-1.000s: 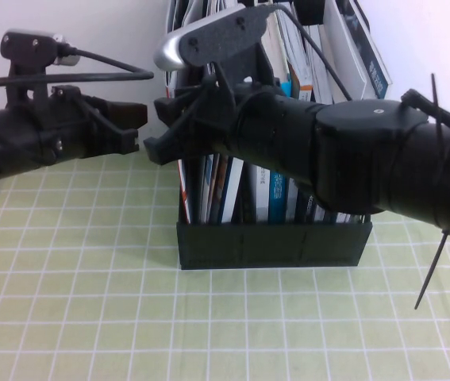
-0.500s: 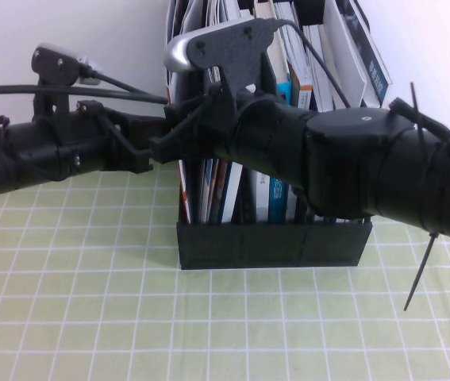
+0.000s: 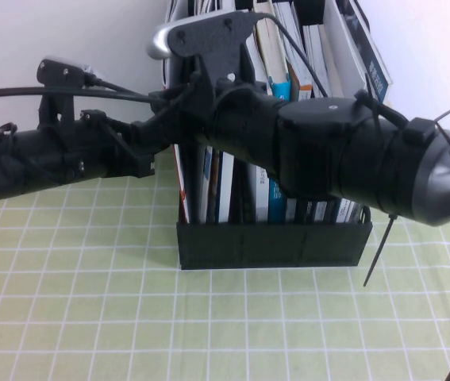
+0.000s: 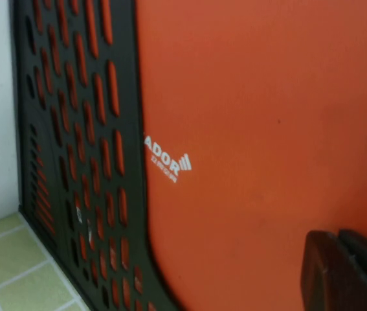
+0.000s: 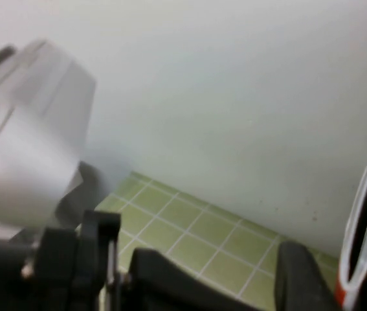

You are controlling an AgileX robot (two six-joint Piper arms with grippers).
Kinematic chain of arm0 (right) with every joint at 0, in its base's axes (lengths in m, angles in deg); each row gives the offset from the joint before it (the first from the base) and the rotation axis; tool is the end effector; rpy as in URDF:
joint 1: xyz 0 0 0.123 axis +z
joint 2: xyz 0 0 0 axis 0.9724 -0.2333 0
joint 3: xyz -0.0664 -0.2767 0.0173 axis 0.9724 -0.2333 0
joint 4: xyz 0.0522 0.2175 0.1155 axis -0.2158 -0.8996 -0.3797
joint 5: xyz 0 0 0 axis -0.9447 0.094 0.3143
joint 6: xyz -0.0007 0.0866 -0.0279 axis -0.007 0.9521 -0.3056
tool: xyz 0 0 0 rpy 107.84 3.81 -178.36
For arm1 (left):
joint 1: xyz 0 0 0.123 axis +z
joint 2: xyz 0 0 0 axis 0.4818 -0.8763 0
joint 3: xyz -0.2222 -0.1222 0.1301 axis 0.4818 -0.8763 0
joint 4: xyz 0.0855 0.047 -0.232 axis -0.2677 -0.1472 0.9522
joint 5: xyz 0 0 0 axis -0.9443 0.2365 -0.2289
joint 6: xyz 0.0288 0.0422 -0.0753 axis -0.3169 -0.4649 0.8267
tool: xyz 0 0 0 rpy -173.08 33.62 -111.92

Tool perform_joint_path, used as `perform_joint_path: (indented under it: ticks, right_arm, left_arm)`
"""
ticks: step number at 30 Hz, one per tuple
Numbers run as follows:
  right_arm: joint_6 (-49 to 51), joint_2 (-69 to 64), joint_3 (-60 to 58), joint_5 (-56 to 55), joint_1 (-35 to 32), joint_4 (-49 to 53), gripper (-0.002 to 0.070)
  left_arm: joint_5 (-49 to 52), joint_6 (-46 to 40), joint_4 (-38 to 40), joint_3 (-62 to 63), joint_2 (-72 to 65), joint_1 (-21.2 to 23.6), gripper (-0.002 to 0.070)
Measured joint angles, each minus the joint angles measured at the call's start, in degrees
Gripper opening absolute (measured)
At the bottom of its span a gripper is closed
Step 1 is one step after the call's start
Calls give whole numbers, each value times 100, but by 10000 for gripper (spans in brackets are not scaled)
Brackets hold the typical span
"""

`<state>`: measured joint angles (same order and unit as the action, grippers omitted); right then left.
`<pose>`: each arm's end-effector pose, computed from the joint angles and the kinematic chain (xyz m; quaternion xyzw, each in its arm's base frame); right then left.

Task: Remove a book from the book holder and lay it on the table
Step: Pick up the right side book from the book shelf

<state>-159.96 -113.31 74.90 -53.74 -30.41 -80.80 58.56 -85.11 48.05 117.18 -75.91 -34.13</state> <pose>0.3318 0.3195 0.3011 -0.2116 0.7801 0.1932 0.5561 0.3482 -0.0894 0.2597 0.2150 0.7897 -0.2995 0.4903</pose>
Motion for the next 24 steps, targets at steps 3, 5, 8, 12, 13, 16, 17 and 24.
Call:
perform_joint_path:
  ticks: [3, 5, 8, 12, 13, 16, 17, 24]
  right_arm:
    - [48, -35, 73, 0, -57, 0, 218]
    - [71, -57, 100, -16, -70, 0, 218]
    - [71, -104, 135, -20, -70, 0, 195]
    - [29, -127, 173, -20, -75, 0, 60]
    - [19, -127, 173, -20, -84, 0, 45]
    - [5, -102, 173, -10, -102, 0, 20]
    - [6, -77, 173, -10, -112, 0, 18]
    - [-173, 604, 129, 198, -135, -4, 15]
  left_arm:
    - [30, -33, 0, 0, 0, 0, -1]
    - [53, -102, 12, 0, 0, 0, -1]
    - [61, -138, 12, 0, 0, 0, -1]
    - [61, -148, 12, 0, 0, 0, -1]
    - [74, -148, 12, 0, 0, 0, -1]
    - [141, -153, 12, 0, 11, 10, -1]
    - [196, -139, 12, 0, 22, 27, -1]
    - [662, 423, 1, 0, 568, 709, -1]
